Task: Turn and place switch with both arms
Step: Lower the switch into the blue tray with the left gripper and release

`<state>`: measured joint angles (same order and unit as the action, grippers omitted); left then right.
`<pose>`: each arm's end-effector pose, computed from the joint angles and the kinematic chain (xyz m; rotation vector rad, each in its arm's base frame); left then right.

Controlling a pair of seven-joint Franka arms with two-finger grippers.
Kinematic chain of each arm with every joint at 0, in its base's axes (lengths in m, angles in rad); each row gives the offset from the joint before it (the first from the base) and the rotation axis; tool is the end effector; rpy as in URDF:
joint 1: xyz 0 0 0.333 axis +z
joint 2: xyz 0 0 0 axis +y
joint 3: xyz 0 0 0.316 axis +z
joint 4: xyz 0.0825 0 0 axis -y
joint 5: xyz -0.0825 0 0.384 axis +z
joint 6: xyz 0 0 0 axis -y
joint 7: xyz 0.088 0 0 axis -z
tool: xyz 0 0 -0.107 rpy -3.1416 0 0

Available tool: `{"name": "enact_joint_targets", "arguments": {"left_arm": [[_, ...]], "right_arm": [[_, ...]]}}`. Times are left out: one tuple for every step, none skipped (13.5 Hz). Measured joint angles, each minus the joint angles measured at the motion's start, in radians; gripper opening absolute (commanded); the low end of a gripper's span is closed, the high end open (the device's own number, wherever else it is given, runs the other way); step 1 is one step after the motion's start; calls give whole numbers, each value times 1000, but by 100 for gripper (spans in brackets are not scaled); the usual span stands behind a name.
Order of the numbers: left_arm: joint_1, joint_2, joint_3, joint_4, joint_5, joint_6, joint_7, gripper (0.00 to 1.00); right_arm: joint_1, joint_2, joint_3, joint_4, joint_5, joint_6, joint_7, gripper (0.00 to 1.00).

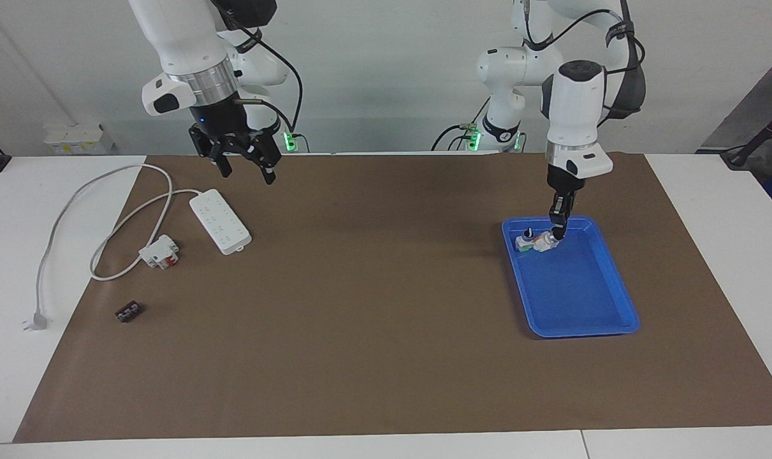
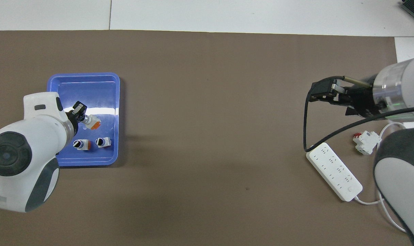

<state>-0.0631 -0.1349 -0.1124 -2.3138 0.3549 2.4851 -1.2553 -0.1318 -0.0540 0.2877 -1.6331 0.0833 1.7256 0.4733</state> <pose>0.5093 -0.0928 0.4294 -2.8088 -1.2361 -0.6294 0.5448 0.0979 0.6382 -2.9879 0.4877 -0.1763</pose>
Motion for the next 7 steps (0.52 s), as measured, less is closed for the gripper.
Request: {"name": "enact_joint_targets", "arguments": {"left_arm": [[14, 32, 0, 0, 52, 31, -1, 0], [34, 61, 1, 0, 94, 66, -1, 0], [56, 84, 1, 1, 118, 99, -1, 0], [78, 101, 2, 1, 131, 129, -1, 0], [96, 113, 2, 1, 137, 154, -1, 0], [105, 123, 2, 0, 139, 169, 0, 0], [108, 130, 2, -2, 141, 180, 0, 0]], "right_arm": [[-32, -11, 0, -4, -1, -5, -66, 100], [-69, -20, -1, -9, -1, -13, -133, 100], [-105, -27, -2, -13, -1, -26, -189, 100], [-133, -30, -7, -15, -1, -42, -225, 100], [-138, -31, -28, -15, -6, -59, -245, 100], [-119, -31, -66, -15, -20, -73, -253, 100], [-64, -32, -134, -15, -40, -84, -258, 100]]}}
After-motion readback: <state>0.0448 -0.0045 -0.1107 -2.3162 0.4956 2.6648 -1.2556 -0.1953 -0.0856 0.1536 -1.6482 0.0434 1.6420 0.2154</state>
